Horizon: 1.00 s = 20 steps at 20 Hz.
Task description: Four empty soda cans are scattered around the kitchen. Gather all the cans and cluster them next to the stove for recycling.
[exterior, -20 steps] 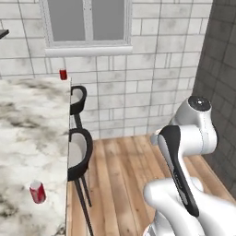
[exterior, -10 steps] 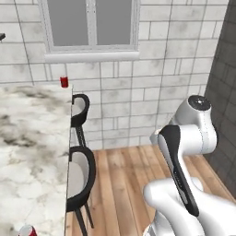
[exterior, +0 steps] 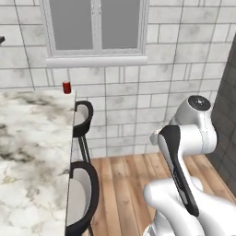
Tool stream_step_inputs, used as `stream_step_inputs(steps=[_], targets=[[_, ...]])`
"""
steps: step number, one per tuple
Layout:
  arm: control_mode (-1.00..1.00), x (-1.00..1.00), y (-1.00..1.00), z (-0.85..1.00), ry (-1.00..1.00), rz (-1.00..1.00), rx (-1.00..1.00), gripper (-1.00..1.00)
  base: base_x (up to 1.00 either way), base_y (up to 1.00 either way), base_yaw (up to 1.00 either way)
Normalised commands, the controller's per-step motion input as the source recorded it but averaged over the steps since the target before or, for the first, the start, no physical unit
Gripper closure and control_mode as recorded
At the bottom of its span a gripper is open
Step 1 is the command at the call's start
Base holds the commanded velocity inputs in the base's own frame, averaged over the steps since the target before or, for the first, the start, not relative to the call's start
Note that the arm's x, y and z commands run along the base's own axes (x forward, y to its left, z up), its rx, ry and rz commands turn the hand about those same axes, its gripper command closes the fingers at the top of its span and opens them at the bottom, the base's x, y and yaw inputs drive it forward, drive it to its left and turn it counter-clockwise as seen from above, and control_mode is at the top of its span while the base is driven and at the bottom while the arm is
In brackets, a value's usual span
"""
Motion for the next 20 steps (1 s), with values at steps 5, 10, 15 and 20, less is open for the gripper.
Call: stream_step_inputs(steps=[5, 10, 15, 20], targets=[[1.00, 0.00, 0.00, 0.00, 0.00, 0.00, 0.00, -1.00, 0.51, -0.12, 0.06], [1.00, 0.00, 0.00, 0.00, 0.00, 0.00, 0.00, -1.00, 0.50, -0.13, 0.05], [1.00, 0.00, 0.00, 0.00, 0.00, 0.00, 0.00, -1.00, 0.49, -0.08, 0.04], [1.00, 0.00, 0.00, 0.00, 0.00, 0.00, 0.00, -1.00, 0.47, -0.03, 0.04]])
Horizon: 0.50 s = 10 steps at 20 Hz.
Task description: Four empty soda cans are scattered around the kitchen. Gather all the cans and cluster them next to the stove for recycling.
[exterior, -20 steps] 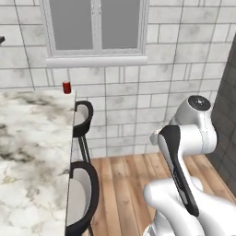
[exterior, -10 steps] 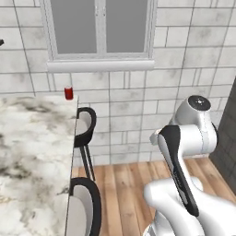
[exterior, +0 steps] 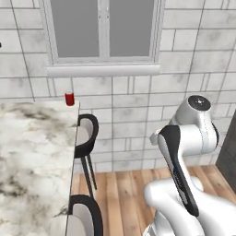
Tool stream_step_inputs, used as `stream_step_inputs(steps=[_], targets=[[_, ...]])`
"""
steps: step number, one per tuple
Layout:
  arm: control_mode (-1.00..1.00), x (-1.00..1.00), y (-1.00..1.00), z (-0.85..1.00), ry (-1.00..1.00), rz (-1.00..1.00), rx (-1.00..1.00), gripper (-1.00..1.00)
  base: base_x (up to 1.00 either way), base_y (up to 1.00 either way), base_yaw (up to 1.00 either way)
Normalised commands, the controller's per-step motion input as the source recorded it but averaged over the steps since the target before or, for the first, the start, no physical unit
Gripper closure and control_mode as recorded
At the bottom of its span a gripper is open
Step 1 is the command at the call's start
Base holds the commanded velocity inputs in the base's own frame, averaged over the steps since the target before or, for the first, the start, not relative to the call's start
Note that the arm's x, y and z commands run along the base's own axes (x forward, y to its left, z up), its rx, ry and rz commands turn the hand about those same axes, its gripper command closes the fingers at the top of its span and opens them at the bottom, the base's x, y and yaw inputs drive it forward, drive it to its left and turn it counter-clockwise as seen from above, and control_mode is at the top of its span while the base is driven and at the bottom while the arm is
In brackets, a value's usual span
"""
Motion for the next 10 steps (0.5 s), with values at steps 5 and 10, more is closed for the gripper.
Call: stream_step_inputs(steps=[5, 10], targets=[[1.00, 0.00, 0.00, 0.00, 0.00, 0.00, 0.00, -1.00, 0.46, -0.04, 0.04], [1.00, 0.00, 0.00, 0.00, 0.00, 0.00, 0.00, -1.00, 0.48, -0.09, 0.05]])
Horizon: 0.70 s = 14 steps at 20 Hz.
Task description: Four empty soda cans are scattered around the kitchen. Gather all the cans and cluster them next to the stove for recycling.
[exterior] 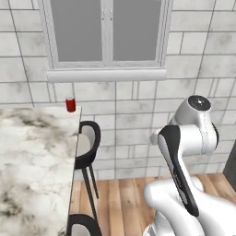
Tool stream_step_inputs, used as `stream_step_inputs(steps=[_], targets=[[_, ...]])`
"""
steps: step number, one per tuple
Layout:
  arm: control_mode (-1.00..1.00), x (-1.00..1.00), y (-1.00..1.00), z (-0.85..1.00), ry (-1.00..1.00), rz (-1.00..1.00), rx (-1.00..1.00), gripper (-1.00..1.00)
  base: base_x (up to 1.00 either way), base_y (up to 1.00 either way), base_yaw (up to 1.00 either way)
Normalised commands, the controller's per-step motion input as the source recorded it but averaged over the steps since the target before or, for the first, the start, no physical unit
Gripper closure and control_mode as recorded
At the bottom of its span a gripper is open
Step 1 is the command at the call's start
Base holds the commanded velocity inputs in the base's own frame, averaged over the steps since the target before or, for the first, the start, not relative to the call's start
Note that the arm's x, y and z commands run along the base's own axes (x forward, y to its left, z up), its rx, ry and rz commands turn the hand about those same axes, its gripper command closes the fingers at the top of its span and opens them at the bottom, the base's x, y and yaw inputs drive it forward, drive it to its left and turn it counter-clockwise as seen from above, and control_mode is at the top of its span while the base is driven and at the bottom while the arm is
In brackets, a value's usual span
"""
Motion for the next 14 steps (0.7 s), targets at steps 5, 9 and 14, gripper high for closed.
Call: stream_step_inputs(steps=[5, 9, 14], targets=[[1.00, 0.00, 0.00, 0.00, 0.00, 0.00, 0.00, -1.00, 0.48, -0.07, 0.05], [1.00, 0.00, 0.00, 0.00, 0.00, 0.00, 0.00, -1.00, 0.44, -0.02, 0.05], [1.00, 0.00, 0.00, 0.00, 0.00, 0.00, 0.00, -1.00, 0.38, 0.00, 0.07]])
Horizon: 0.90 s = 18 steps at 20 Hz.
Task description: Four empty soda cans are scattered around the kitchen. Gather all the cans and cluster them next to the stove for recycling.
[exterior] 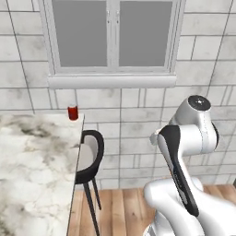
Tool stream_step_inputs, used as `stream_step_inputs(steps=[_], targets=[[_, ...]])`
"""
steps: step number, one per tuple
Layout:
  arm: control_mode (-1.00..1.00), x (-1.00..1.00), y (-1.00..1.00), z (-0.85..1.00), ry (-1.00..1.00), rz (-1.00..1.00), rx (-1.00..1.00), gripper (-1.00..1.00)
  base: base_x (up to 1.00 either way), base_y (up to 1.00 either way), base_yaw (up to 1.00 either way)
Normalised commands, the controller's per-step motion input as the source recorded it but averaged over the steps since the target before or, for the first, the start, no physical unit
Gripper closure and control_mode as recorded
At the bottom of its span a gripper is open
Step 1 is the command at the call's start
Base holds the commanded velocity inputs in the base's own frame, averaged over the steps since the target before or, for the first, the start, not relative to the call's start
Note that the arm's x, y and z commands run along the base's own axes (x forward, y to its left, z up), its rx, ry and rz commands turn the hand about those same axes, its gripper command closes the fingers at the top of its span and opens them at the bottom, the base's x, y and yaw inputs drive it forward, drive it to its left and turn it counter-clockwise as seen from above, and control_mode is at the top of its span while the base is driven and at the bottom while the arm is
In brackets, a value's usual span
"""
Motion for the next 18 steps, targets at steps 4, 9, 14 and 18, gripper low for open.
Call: stream_step_inputs(steps=[4, 9, 14, 18], targets=[[1.00, 0.00, 0.00, 0.00, 0.00, 0.00, 0.00, -1.00, 0.28, -0.07, 0.21], [1.00, 0.00, 0.00, 0.00, 0.00, 0.00, 0.00, -1.00, 0.03, -0.17, 0.24], [1.00, 0.00, 0.00, 0.00, 0.00, 0.00, 0.00, -1.00, 0.00, -0.18, 0.24], [1.00, 0.00, 0.00, 0.00, 0.00, 0.00, 0.00, -1.00, 0.00, -0.18, 0.25]])
